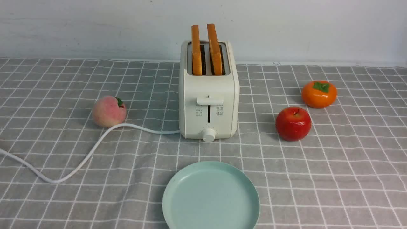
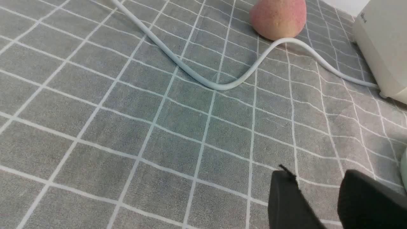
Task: Take toasted bread from bread machine on grey coffee table place on plate.
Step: 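Reach for a toast slice standing in the toaster with the left gripper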
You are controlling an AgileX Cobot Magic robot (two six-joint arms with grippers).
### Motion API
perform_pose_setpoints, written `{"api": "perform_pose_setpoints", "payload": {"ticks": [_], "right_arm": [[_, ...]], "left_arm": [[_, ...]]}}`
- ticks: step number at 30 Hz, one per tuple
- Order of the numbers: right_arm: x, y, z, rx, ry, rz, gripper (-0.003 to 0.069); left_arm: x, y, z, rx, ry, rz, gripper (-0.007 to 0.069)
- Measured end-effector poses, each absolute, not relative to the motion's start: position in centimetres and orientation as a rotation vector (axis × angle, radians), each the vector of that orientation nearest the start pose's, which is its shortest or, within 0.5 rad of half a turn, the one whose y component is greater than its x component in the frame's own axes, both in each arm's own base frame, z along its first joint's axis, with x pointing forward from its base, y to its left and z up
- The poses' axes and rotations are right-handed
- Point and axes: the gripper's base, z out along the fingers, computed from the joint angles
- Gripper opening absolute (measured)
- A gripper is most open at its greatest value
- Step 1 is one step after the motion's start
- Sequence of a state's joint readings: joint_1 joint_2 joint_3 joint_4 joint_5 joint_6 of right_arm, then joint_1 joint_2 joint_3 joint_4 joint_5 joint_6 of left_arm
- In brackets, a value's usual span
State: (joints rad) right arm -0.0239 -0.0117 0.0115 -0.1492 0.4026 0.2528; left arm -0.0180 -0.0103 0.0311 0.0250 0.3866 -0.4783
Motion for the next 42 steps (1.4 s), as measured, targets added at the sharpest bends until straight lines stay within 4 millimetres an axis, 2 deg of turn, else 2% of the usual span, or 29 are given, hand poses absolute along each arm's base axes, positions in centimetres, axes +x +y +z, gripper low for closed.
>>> {"api": "perform_pose_setpoints", "payload": {"ticks": [22,26,34,42], "right_arm": [[5.1,-0.7,17.4,0.170,1.874,0.007,0.0240],[5.1,-0.7,17.4,0.170,1.874,0.007,0.0240],[5.1,-0.7,17.4,0.170,1.874,0.007,0.0240],[5.1,-0.7,17.4,0.170,1.874,0.007,0.0240]], "left_arm": [[5.3,0.0,17.1,-0.405,1.830,-0.308,0.0239],[5.4,-0.1,17.5,-0.427,1.781,-0.362,0.0240],[5.7,-0.4,19.0,-0.543,1.590,-0.577,0.0241],[5.7,-0.3,19.6,-0.575,1.515,-0.629,0.0241]]}}
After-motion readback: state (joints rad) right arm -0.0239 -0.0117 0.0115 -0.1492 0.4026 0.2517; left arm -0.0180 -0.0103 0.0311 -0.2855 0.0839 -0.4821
